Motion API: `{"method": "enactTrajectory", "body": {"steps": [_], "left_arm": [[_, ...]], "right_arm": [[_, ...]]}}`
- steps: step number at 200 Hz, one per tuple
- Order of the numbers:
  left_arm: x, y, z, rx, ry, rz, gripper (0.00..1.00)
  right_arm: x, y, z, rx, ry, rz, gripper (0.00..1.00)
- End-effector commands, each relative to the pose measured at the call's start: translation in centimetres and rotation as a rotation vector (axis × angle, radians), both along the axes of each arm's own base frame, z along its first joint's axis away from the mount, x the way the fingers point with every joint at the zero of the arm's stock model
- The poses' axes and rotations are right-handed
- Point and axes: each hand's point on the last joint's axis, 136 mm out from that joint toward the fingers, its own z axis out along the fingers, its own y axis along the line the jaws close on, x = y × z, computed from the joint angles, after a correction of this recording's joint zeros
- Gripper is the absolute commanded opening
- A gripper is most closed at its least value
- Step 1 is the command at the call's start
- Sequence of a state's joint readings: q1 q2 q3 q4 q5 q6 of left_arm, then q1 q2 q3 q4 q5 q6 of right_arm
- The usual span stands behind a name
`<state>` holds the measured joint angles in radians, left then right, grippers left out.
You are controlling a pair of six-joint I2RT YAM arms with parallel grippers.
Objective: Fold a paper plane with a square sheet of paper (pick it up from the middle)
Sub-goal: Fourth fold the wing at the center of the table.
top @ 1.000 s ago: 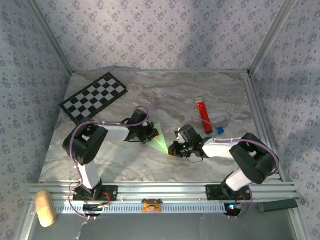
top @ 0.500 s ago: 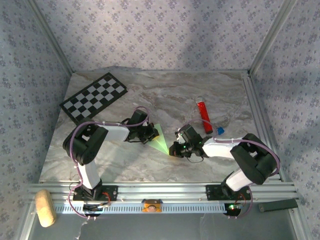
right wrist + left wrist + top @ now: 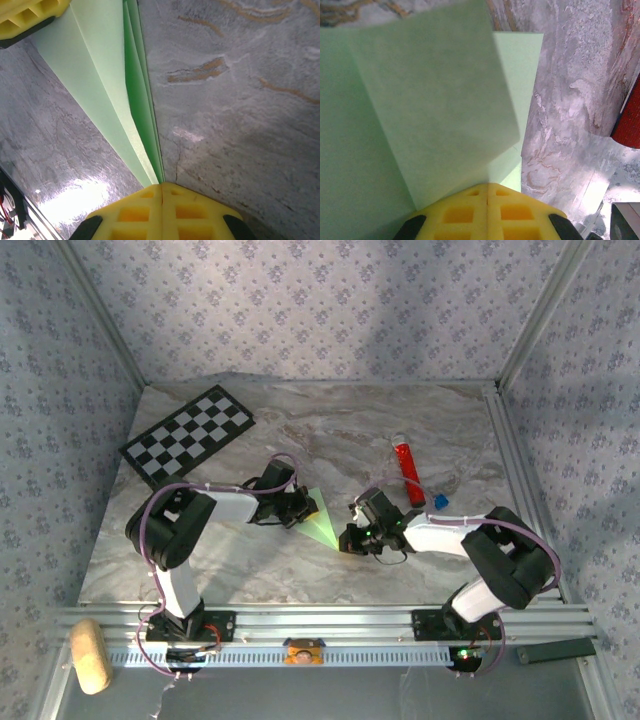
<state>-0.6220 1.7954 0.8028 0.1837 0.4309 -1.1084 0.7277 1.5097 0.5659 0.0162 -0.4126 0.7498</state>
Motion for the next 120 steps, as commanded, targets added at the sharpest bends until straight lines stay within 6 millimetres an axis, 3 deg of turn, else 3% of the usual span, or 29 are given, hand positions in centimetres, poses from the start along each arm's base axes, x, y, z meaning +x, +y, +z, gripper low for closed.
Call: {"method": "enactTrajectory", "body": {"steps": [1, 57, 120], "left_arm": [[-0.5, 2.9, -2.8, 0.118, 0.045, 0.061, 0.02], [-0.6, 3.3, -2.9, 0.123, 0.05, 0.062, 0.02], [-0.6, 3.3, -3.0, 0.13, 0.054, 0.057, 0.02]], "right_arm": [[-3.8, -2.9, -2.6, -0.157, 0.132, 0.045, 0.06], [-4.3, -4.1, -3.1, -0.242, 0.138, 0.056, 0.08], [-4.5, -3.8, -2.2, -0.254, 0.115, 0.101, 0.1]]}}
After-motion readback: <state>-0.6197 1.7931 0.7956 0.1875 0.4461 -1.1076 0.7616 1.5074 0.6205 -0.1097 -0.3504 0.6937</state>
